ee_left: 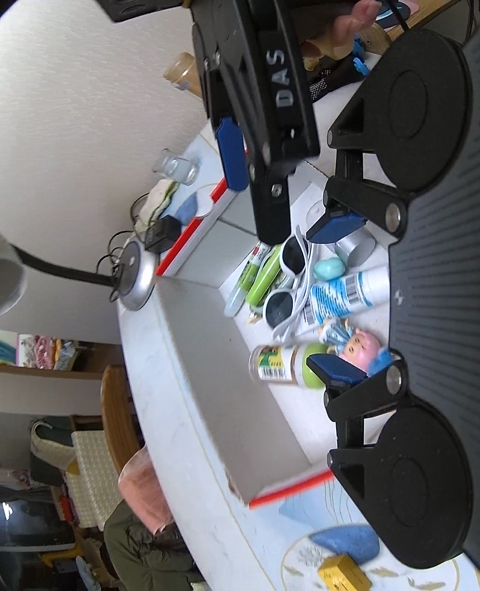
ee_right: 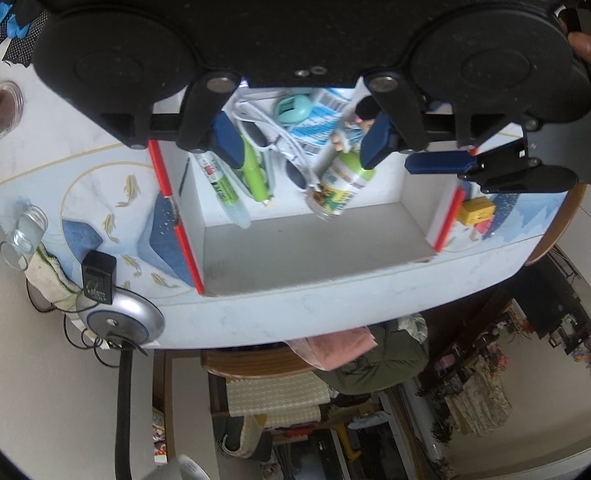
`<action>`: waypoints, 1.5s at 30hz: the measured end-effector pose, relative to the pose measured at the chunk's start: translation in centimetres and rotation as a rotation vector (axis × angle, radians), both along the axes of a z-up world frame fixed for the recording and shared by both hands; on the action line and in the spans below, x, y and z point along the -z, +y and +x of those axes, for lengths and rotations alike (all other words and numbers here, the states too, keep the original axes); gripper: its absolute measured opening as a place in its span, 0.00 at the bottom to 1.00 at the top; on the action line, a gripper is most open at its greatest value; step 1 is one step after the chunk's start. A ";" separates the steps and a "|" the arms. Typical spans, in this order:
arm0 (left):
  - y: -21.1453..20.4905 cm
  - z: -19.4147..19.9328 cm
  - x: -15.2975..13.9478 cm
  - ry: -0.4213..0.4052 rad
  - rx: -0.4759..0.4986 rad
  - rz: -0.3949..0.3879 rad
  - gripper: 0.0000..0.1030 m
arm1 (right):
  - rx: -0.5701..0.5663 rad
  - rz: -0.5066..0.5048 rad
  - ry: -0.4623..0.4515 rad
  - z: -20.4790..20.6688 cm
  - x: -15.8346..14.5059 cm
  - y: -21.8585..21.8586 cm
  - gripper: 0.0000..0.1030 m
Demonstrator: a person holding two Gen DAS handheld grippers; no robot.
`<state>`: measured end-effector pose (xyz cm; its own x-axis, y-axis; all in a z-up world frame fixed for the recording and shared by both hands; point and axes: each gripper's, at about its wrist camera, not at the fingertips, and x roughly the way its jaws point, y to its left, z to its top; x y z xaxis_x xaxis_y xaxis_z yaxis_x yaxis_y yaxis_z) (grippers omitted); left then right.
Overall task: Organize rigid objects
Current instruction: 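Withdraw both tools from the box back over the mat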
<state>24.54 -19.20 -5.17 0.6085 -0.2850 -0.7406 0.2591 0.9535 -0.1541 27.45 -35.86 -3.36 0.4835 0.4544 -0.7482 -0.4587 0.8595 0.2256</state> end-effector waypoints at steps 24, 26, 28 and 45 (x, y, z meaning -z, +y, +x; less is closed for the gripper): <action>13.2 -7.2 -3.4 -0.089 -0.138 -0.026 0.82 | -0.075 0.061 -0.080 -8.0 -3.7 8.4 0.99; 14.5 -7.6 -3.3 -0.086 -0.149 -0.024 0.82 | -0.084 0.058 -0.079 -8.4 -3.7 9.5 0.99; 15.6 -7.8 -3.1 -0.087 -0.159 -0.024 0.82 | -0.094 0.059 -0.076 -8.6 -3.7 10.5 0.99; 26.8 -6.2 -0.5 -0.103 -0.315 -0.007 1.00 | -0.194 0.015 -0.046 -9.0 -1.7 21.1 0.99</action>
<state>18.34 7.61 -4.72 0.7394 -0.0755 -0.6690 -0.0342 0.9882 -0.1493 18.48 -14.72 -1.65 0.4197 0.5535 -0.7193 -0.6254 0.7507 0.2128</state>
